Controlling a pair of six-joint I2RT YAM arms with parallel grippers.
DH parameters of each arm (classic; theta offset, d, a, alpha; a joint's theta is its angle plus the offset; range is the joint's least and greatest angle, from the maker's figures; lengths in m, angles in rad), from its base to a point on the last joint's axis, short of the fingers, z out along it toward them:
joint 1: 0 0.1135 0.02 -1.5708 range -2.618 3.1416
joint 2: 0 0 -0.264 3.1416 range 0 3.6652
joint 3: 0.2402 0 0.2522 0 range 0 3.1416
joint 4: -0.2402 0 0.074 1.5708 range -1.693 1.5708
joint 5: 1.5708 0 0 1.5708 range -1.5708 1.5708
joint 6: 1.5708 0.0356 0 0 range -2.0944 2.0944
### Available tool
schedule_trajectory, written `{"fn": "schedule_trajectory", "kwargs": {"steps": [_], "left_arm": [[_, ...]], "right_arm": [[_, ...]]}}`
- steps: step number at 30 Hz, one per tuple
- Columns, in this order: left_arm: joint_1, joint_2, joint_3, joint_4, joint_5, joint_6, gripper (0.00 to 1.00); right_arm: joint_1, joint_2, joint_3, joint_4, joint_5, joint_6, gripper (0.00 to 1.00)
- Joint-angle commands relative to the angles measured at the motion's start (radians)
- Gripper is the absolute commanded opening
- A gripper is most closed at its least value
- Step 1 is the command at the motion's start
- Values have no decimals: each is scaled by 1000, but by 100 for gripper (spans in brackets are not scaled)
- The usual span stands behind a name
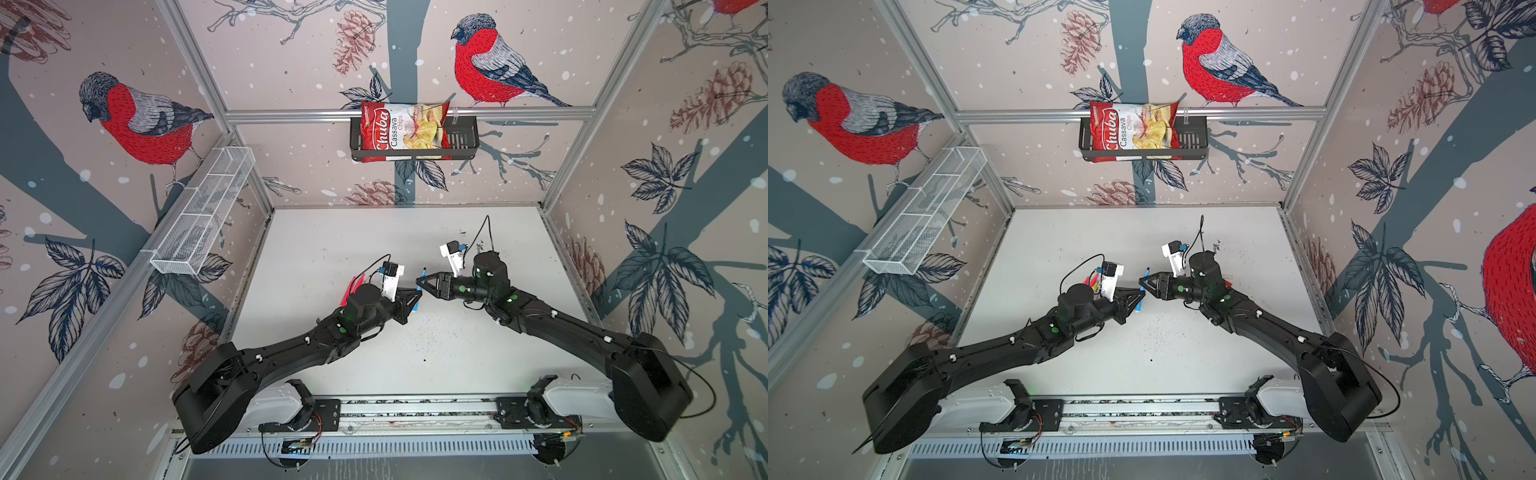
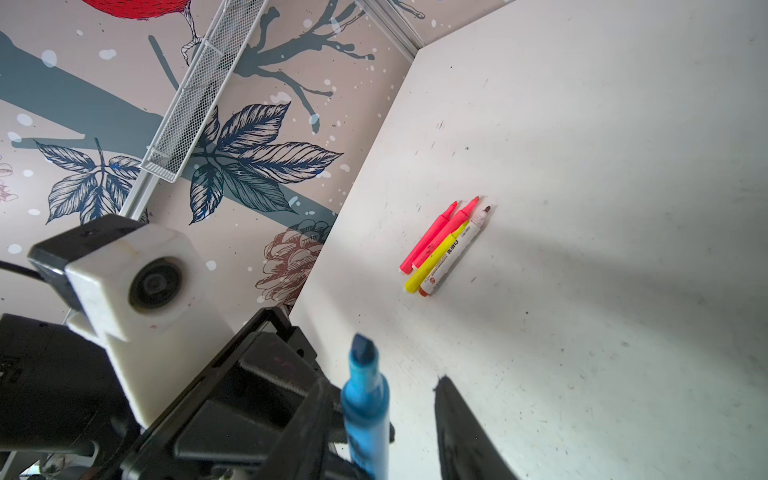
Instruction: Insert the pens into the pen caps
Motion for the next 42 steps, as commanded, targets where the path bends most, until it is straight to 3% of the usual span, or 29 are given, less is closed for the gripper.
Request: {"fn": "schedule_trajectory", "kwargs": {"steps": [1,16,18,20,21,26,34,39,42], "left_arm": [[-3,5,11,47,12,11,10],[-3,14,23,47,30,16,11],[-3,14,24,42,46,28,17],[-3,8,25,22,54,46,37],[-3,4,26,13,54,51,42],[-3,-8,19,-30,47,65,46],[-3,-23,-5,-15,46,63,34],[-3,-18,0,-8,51,63,20],[-3,-12,3,-7,60,64,6]], "right_arm": [[5,5,14,29,-16,1,40],[14,4,24,14,-17,-4,14],[14,0,24,14,-14,-4,14],[14,-3,27,12,-13,-7,14],[14,-4,28,9,-12,-9,14],[14,-25,27,2,3,-15,14],[19,-28,24,12,1,-10,14],[23,-34,20,12,4,-9,14],[25,-38,19,8,6,-13,15]]}}
